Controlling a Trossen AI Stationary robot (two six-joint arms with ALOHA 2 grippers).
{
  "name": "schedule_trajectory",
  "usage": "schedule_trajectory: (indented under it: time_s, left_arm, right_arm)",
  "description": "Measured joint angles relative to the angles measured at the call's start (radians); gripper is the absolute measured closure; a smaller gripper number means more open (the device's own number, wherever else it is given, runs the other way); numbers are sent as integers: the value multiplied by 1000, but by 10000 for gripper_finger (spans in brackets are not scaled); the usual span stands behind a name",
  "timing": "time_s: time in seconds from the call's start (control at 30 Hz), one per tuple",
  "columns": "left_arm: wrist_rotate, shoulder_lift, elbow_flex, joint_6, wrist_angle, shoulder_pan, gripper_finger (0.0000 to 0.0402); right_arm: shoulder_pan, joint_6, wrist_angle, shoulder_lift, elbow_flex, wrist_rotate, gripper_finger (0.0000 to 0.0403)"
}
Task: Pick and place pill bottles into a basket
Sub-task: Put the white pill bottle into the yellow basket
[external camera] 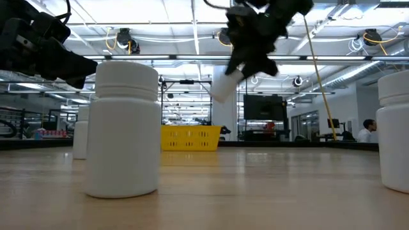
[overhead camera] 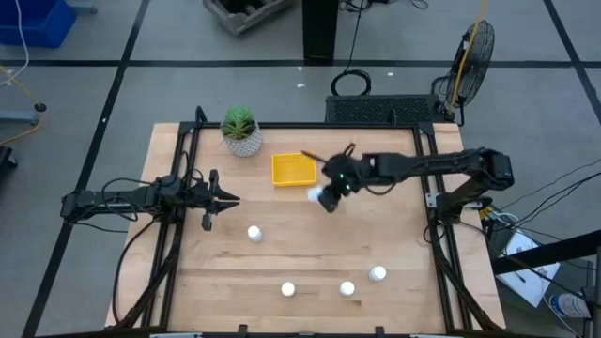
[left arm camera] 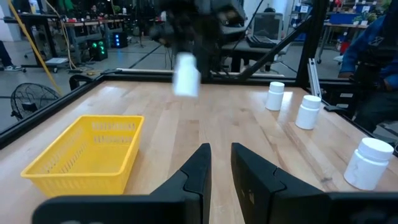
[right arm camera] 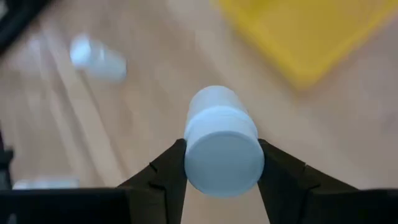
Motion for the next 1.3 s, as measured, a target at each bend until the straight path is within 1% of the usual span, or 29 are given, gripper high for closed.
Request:
schedule_trajectory:
  time_s: [0.1,0.2,0.27,0.37,0.47,0.53,0.7,0.87,0.97,1.07,1.3]
  left_arm:
    - [-2,0,0,0,-1,0,337]
    - [-2,0,0,3,-2,0,337]
    - [-2,0,0,6,-9,0,337]
    - [-2,0,0,8,-11,0,337]
    - [-1,0,0,7,-11,0,337]
    - [-2,0,0,6,-13,0,337]
    - [-2,0,0,2,-18,0,337]
    - [-3,0,0,7,-19,0,337]
    - [-12,0,0,10,-20,0,337]
    - [-17,0,0,4,-20,0,337]
    - [-17,0,0,0,-21,0,337]
  right_arm:
    - [-46,-44,3,-3,76,43,254]
    - [-110,-86,-8,-1,125,47,254]
    - [-150,-125,-29,3,151,44,254]
    - [-204,-194,-32,36,209,-3,254]
    - [-237,-260,-101,121,296,-40,254]
    - [-250,-292,-188,195,370,-58,254]
    - [-263,-377,-404,378,571,-61,254]
    - [-262,-455,-496,505,698,-45,254]
    - [-264,-486,-528,550,737,-31,254]
    - [-264,-503,-523,585,741,-28,254]
    - [-264,-524,-529,638,741,47,251]
